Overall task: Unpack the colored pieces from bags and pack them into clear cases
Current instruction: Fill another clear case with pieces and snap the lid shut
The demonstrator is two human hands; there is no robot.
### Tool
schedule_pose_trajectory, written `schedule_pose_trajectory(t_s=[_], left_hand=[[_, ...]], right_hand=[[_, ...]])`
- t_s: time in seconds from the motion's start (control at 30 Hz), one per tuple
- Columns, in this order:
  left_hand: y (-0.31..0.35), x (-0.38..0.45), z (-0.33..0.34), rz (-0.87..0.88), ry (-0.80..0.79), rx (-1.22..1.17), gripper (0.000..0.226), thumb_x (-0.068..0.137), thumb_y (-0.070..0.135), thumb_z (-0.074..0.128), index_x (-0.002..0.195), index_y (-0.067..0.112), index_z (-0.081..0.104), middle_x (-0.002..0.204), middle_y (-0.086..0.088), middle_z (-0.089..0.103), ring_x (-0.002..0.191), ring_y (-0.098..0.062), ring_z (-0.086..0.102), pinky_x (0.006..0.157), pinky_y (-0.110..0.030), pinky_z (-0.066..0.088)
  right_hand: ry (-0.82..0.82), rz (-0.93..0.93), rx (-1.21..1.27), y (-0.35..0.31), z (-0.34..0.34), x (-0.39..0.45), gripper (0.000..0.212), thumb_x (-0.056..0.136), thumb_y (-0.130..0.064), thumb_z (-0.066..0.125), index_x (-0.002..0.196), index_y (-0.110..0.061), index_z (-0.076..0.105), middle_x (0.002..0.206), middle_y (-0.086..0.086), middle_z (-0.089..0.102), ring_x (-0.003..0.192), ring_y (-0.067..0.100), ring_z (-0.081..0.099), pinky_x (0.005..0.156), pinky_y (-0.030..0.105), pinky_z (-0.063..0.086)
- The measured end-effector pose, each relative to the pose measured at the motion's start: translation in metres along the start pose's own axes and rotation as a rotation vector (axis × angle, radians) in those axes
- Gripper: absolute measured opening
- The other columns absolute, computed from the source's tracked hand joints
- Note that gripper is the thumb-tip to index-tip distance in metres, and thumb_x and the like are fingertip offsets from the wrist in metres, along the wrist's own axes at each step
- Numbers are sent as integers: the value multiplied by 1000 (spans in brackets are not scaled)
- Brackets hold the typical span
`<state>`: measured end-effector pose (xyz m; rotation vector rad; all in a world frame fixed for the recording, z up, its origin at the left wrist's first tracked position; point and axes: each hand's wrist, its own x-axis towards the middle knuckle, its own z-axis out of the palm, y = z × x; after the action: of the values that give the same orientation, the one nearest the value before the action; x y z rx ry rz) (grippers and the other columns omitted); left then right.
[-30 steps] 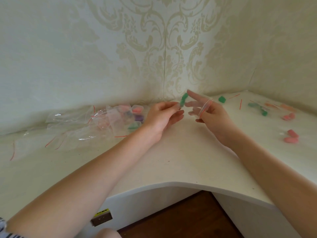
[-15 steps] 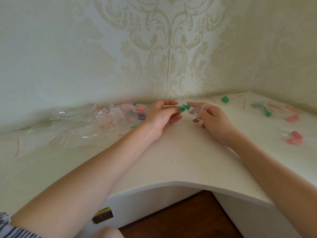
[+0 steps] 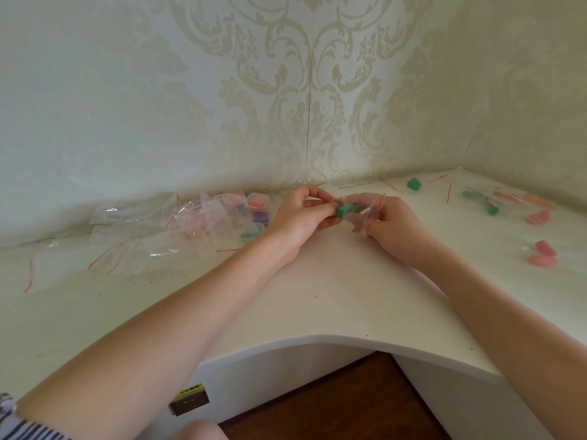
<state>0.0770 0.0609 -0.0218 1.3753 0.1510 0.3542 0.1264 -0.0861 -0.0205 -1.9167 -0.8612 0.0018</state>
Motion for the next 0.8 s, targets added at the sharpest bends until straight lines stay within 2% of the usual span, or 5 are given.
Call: schedule_pose_trajectory(t_s=[0.27, 0.37, 0.5, 0.67, 0.8], left_hand=[[-1, 5, -5, 86, 159, 117, 23, 83, -13, 54, 85, 10, 51, 72, -6, 55, 50, -6, 62, 72, -27, 57], [0, 7, -7, 144, 213, 197, 27, 83, -14, 53, 78, 13, 51, 73, -4, 53, 51, -8, 61, 72, -31, 57], [2, 9, -9, 251, 244, 298, 29, 86, -11, 55, 74, 15, 50, 75, -3, 52, 59, -14, 59, 62, -22, 55], [4, 11, -12, 278, 251, 343, 30, 86, -11, 54, 74, 16, 49, 76, -3, 53, 60, -15, 60, 57, -19, 53], [5, 14, -14, 268, 235, 323, 31, 85, -15, 53, 74, 14, 49, 78, -6, 53, 64, -20, 59, 52, -13, 48]], right_hand=[[146, -6, -83, -2, 3, 0, 12, 77, -20, 77, 87, -27, 74, 88, -15, 68, 81, 5, 57, 67, 9, 39], [125, 10, -90, -4, 3, 0, 6, 82, -25, 72, 88, -27, 73, 80, -12, 62, 72, -1, 53, 64, 9, 38], [67, 46, -86, -6, 2, 0, 16, 91, -19, 61, 83, -32, 65, 70, -12, 54, 62, 5, 45, 58, 17, 37], [56, 113, 150, -12, -2, 0, 13, 92, -7, 59, 88, -18, 64, 89, 0, 69, 75, 11, 69, 53, 19, 52], [97, 130, 227, -13, -7, 0, 12, 91, -3, 59, 89, -11, 67, 95, 7, 72, 73, 17, 73, 46, 26, 54]])
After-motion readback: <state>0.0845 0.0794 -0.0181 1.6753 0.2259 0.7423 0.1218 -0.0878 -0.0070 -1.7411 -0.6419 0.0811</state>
